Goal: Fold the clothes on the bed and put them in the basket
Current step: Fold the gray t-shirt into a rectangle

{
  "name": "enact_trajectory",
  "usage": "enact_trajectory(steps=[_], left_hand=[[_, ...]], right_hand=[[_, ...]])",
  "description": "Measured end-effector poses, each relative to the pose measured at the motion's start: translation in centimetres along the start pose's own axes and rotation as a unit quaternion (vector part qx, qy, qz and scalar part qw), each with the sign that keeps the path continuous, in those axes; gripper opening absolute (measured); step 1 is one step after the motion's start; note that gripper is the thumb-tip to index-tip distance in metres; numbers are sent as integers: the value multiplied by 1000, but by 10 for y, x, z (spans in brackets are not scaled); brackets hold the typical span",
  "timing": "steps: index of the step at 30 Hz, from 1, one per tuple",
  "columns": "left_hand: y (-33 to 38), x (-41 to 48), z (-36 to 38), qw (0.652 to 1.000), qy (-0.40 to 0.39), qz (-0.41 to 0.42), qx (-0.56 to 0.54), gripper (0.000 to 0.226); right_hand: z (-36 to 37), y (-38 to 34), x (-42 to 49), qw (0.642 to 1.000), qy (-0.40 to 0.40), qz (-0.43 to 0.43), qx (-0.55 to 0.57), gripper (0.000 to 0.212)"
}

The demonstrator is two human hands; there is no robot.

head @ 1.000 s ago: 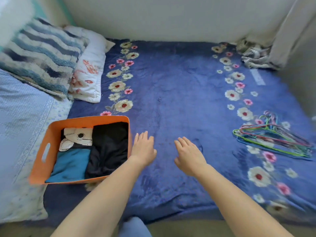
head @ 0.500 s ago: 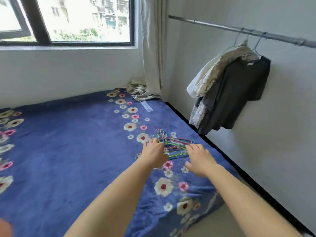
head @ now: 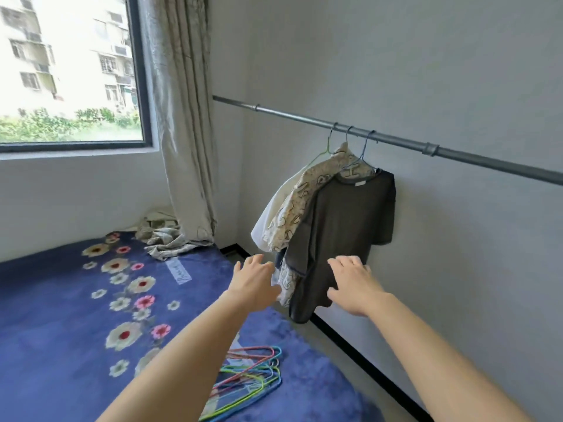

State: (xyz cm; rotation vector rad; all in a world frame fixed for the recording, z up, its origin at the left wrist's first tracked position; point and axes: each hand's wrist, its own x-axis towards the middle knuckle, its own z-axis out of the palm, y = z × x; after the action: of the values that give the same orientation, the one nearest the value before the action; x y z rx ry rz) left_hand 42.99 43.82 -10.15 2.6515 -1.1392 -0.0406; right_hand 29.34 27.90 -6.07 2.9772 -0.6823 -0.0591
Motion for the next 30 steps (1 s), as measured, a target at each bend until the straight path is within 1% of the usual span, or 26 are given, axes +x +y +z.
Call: enact_trajectory(steps=[3,5,7,10,14,16,20,22,23,27,29,30], left_hand=[[29,61,-15,999,26,17,-22,38],[50,103,-20,998,43,24,-29,39],[60,129,-24,998,45,20,-49,40],[84,183,-24,995,68,24,-70,42],[118,252,-25,993,84,1,-83,45],[134,281,-29,992,87,-4,-90,47],[171,343,-38,987,124,-7,-103,52],[181,368,-38,984,139,-18,-106,55],[184,377,-37,984,144,-26,-105,57],[193,408,-30,979,148,-61,-125,62],[192,420,-27,977,143,-83,-138,57],[190,426,-25,976,144,-90,-136,50]], right_hand=[[-18,47,44,999,21,23,12,58],[-27,82,76,999,35,36,12,61],[-40,101,100,998,41,42,12,62],[-56,145,151,997,71,37,9,60],[-81,198,212,993,114,23,-9,59],[-97,222,237,990,133,11,-43,58],[-133,277,293,971,209,-16,-112,52],[-148,292,317,960,247,-26,-128,52],[-154,296,326,959,253,-24,-127,51],[-162,305,355,974,216,19,-61,34],[-157,304,362,963,255,51,-71,26],[-153,303,365,955,278,62,-82,25]])
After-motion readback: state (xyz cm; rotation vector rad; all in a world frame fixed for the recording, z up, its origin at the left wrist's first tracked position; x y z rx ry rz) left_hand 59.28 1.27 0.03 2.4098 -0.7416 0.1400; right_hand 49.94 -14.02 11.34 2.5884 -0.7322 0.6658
